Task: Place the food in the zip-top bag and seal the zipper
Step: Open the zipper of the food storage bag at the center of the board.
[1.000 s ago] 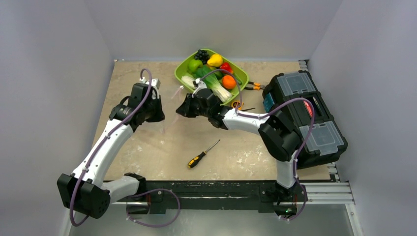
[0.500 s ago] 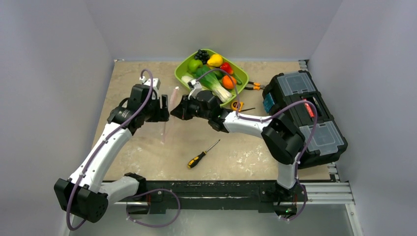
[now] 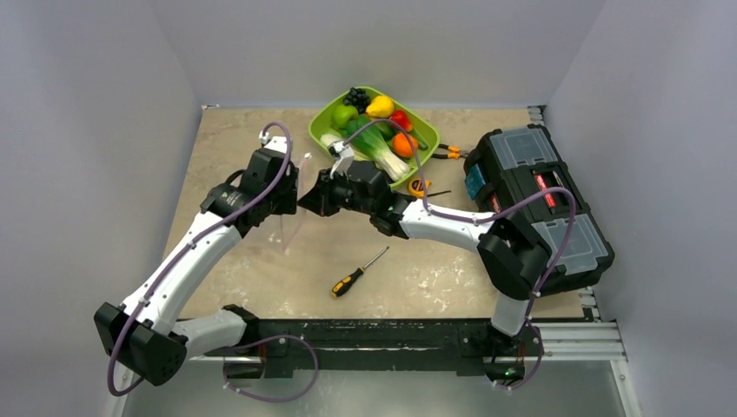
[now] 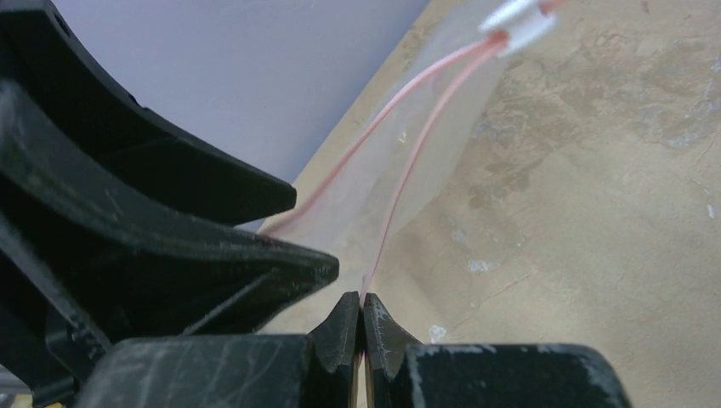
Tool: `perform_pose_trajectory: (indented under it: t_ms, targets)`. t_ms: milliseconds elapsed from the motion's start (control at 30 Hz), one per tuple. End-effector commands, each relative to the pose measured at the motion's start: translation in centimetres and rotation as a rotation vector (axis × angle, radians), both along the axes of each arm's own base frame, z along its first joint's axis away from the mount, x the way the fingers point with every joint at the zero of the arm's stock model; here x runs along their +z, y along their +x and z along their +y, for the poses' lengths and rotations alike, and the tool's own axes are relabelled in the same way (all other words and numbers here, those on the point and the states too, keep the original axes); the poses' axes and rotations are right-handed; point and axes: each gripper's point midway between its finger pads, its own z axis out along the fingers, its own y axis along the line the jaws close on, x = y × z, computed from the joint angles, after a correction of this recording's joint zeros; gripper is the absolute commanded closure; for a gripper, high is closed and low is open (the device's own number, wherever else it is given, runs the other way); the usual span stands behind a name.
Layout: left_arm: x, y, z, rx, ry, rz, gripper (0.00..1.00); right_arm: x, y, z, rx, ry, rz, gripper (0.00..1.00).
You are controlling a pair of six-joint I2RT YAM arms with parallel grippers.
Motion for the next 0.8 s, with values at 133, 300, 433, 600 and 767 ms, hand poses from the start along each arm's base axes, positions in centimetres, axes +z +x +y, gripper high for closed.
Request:
perform_pose_trajectory:
  t_ms: [133,300,433,600,767]
  targets:
    - [3.1,1.4,1.3,0.04,0.114,-0.015,0.57,2.9,-0.8,-0.4,0.016,0.018,-0.056,1.0]
    - [2.8,2.7,-0.2,-0.008,0.118,0.048,0.83,3.1,-0.4,-0.4,0.01,-0.007,-0.078,1.0]
    - [3.2,3.4,0.1,-0.017,0.141,0.04,1.0,3.2,-0.4,-0.5,0.018,-0.034,-0.091,1.0]
    - [3.2,3.3,1.5,0.049,0.151,0.03,1.0,2.7,0.6,-0.8,0.04,-0.119,-0.111,1.0]
    - [0.8,2.9,1.7,0.051,0.067,0.017,1.0,2.0,0.9,-0.4,0.135,-0.128,-0.055,1.0]
